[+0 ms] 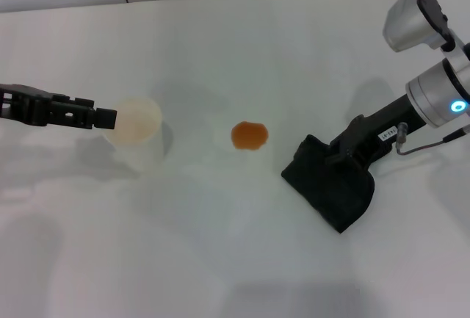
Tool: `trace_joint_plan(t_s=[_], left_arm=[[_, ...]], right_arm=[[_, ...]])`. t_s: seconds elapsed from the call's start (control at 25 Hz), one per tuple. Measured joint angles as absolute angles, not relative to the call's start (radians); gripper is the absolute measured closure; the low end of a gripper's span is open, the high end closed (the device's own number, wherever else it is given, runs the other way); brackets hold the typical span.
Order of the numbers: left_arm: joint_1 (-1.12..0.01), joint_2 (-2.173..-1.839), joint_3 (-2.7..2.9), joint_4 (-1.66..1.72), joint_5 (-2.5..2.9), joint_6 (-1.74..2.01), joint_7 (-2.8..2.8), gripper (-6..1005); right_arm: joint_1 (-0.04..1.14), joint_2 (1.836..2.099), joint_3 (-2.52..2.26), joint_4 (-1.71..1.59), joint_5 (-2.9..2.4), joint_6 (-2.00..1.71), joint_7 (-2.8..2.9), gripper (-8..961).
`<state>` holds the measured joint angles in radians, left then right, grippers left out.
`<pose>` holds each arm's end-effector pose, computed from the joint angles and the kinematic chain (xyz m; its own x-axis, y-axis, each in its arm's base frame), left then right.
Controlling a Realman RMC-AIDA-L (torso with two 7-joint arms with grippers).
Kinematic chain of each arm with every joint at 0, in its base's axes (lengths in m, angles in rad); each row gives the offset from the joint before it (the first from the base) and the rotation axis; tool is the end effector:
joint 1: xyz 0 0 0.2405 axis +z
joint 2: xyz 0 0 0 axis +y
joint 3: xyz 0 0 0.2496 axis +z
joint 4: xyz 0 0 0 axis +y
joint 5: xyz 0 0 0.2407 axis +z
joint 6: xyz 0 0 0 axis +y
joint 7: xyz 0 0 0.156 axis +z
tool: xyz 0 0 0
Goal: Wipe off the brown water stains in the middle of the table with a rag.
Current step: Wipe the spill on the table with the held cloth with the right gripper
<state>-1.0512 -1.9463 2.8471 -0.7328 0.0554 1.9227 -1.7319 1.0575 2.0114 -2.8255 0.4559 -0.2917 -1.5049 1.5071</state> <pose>-0.2379 0.3908 0.0745 0.6704 0.7104 0.2143 0.7190 -0.6933 0.0492 0.2633 0.3952 -0.0227 0.8326 -0.5538 0.0106 -0.5523 -0.8314 -0.0609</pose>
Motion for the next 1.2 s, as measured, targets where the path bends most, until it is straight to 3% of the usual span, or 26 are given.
trace_joint_plan(t_s=[0.6,1.2], left_arm=[[-1.051,-1.946,2.847,-0.730,0.050,1.921,-1.729,139],[-1.052,-1.947,2.847,-0.726,0.047,1.919,-1.728,139]], right_arm=[[1.074,2.010,-2.824,0.456,-0.297,-1.521,1.495,871],[1.112,2.018,-2.822,0.429,-0.279,-1.515,1.491,871]])
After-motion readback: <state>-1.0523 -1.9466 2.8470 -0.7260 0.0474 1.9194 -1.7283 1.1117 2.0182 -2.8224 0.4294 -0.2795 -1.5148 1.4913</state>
